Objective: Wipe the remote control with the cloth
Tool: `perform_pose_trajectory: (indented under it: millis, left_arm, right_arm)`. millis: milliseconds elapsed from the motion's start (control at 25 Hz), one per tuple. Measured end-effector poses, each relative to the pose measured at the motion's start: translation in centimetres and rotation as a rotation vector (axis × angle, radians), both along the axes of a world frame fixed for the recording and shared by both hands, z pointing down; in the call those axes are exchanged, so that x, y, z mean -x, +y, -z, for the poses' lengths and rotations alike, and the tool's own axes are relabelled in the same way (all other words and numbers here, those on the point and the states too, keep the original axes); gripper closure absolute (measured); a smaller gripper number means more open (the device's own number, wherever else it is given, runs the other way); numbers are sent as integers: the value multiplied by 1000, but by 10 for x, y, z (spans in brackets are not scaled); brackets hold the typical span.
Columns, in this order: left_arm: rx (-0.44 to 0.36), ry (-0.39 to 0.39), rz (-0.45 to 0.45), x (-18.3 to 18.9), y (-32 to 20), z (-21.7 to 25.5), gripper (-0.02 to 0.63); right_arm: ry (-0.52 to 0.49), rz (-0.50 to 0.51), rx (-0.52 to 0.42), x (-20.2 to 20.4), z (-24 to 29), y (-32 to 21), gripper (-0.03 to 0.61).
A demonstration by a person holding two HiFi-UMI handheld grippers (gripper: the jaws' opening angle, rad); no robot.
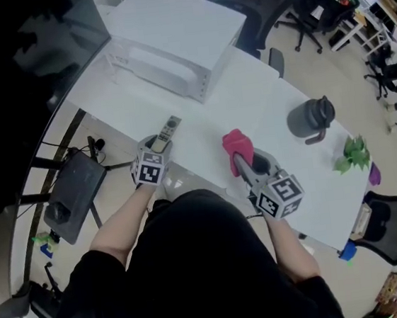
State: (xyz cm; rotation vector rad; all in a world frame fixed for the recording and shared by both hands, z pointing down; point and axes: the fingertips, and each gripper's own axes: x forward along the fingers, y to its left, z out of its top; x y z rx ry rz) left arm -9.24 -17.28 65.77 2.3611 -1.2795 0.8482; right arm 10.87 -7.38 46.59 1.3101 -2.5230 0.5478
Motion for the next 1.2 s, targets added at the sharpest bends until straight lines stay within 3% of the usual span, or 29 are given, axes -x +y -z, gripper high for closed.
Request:
perform_pose_trajectory:
  millis: [320,800,1000,1200]
  left_arm:
    - [57,-94,-15,7,-1,-39,408]
    - [81,-141,-17,9,-1,-50,371]
    - [46,-118,-15,10,-3,-33,371]
    - [-17,-50,-5,14,3,3,371]
  right_arm:
    - [19,11,7,1,-1,1,479]
    - [22,17,2,2,2,-2,479]
    - [41,1,9,-2,-1,-10,479]
    - [125,-22,55,-13,-32,-35,479]
